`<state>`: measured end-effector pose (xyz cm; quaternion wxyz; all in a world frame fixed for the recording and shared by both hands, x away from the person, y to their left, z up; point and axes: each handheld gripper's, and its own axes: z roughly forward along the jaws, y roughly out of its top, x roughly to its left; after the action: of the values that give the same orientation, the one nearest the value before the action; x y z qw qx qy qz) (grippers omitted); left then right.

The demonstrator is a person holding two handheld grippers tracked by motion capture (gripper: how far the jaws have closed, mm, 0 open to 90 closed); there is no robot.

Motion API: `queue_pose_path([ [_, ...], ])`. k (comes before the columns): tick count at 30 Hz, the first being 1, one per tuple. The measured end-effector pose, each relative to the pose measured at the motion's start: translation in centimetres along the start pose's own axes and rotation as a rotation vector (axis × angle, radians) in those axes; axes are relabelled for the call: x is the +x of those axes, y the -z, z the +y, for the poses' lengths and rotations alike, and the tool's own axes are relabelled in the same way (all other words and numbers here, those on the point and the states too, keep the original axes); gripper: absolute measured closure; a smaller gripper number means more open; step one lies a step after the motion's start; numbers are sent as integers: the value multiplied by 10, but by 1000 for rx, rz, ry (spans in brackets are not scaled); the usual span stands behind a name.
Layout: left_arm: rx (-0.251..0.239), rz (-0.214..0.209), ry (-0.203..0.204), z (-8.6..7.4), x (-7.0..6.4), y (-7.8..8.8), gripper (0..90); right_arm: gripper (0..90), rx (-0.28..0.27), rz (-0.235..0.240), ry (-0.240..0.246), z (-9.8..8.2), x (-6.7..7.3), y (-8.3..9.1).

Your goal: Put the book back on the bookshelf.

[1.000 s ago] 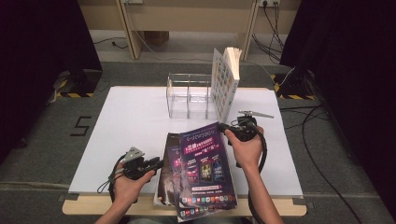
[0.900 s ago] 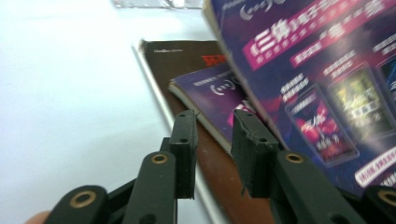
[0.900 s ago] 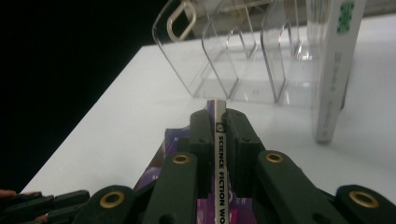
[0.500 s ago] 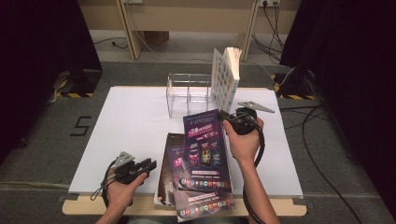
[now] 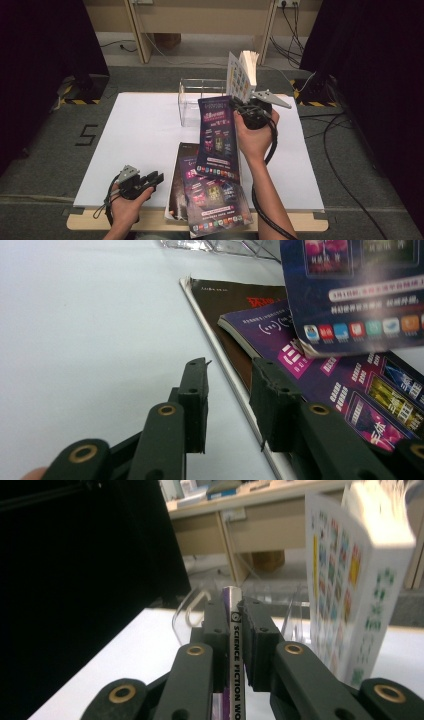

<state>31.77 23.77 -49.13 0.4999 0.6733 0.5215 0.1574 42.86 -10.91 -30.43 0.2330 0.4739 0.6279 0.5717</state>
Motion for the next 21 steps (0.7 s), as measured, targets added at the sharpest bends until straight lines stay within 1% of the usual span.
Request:
queue_pose_path([
  [5,1,-5,-1,-1,0,-1,676,830,-30,-16,19,11,5,-8],
  [9,-5,-5,2,-1,0,-1,676,830,-67,-37,12,20,4,-14],
  [14,-4,-3,2,-2,2,0,677,831,-91,-61,17,32,3,-24],
  [16,-7,-4,6,-2,1,-1,677,831,-100,-71,31,36,4,-29],
  [18,-6,-4,3,-2,1,-1,677,831,-122,-84,47,37,6,-32],
  [21,-5,-5,5,-2,2,-2,677,831,-125,-93,53,39,6,-39],
])
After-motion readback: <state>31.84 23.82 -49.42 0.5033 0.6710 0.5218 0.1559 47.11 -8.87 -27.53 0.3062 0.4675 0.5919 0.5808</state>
